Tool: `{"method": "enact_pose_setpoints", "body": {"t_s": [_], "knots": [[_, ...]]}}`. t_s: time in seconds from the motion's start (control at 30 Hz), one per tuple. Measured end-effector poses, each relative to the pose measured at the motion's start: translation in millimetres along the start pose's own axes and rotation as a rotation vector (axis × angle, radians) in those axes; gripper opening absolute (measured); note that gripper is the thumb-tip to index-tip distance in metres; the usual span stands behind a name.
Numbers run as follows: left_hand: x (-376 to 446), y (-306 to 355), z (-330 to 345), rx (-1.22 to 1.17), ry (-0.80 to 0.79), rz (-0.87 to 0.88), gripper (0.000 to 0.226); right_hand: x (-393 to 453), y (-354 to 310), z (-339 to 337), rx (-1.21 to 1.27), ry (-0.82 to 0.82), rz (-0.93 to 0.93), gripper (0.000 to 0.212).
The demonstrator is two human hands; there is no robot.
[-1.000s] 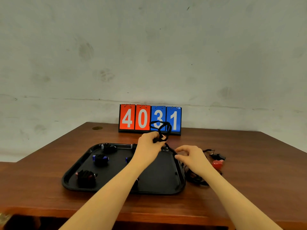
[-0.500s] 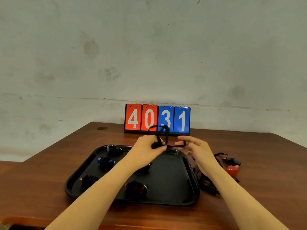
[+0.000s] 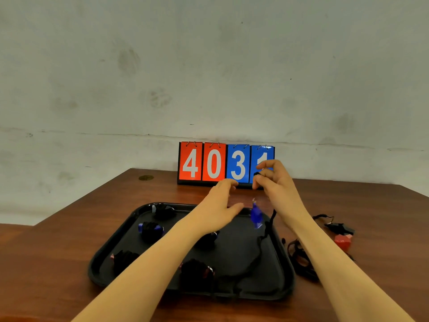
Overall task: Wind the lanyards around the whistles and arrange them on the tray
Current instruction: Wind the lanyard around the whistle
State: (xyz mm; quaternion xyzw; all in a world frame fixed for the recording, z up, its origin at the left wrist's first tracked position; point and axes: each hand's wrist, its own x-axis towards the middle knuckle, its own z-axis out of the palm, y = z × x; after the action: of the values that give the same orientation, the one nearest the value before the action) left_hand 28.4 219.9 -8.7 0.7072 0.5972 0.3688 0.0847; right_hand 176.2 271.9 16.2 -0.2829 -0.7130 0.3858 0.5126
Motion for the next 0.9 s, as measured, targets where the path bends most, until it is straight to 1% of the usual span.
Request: {"method": "enact_pose_setpoints", "body": {"t_s": [0.07, 0.13, 0.2, 0.27, 0.33, 0.4, 0.47, 0.6, 0.67, 0.73, 0.83, 0.9], "knots": [[9, 1, 5, -0.016, -0.021, -0.031, 0.060, 2, 1, 3, -0.004, 0.000, -0.046, 0.016], [15, 2, 9, -0.050, -0.054, -0.058, 0.062, 3, 4, 5, 0.044, 0.014, -0.086, 0.015], [19, 1, 13, -0.040, -0.088, -0.070, 0.050, 7, 6, 6, 0.095, 0.043, -0.117, 0.014], [21, -3, 14, -0.032, -0.088, -0.066, 0.029, 11, 8, 6, 0.108, 0.083, -0.146, 0.012], [20, -8, 14, -0.028, -0.071, -0.059, 0.012, 15, 13, 6, 0.076, 0.168, -0.174, 0.012], [19, -9, 11, 0.005, -0.059, -0.047, 0.008, 16, 23, 5, -0.025, 0.291, -0.180, 0.013], [18, -10, 6, 0.048, -0.050, -0.029, 0.015, 16, 33, 4, -0.173, 0.363, -0.170, 0.015], [19, -16, -5, 0.110, -0.009, 0.010, 0.029, 20, 42, -2, -0.455, 0.342, -0.099, 0.020], [17, -20, -8, 0.055, -0.023, -0.002, 0.037, 20, 44, -4, -0.521, 0.323, -0.093, 0.018], [15, -26, -8, 0.009, -0.056, -0.036, 0.046, 20, 46, -5, -0.586, 0.317, -0.132, 0.016], [12, -31, -8, 0.019, -0.102, -0.049, 0.057, 20, 44, -4, -0.630, 0.305, -0.152, 0.013], [10, -31, -12, 0.016, -0.082, -0.031, 0.061, 21, 43, -4, -0.648, 0.277, -0.162, 0.012]]}}
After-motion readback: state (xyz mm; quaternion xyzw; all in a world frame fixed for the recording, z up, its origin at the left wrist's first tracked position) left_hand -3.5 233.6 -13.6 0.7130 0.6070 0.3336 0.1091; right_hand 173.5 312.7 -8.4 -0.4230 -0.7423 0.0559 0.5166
